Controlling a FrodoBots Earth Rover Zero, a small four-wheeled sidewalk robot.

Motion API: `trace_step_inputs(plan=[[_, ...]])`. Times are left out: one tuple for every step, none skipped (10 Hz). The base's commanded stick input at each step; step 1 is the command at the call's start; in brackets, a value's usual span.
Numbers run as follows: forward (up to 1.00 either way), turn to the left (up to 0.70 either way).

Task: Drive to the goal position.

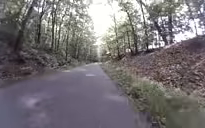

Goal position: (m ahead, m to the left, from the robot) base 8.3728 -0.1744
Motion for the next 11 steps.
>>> trace_step_inputs(plan=[[0.70, 0.00], [0.70, 0.00], [0.70, 0.00], [0.70, 0.00], [0.70, 0.00], [0.70, 0.00], [0.70, 0.00], [0.70, 0.00], [0.70, 0.00], [0.70, 0.00], [0.70, 0.00]])
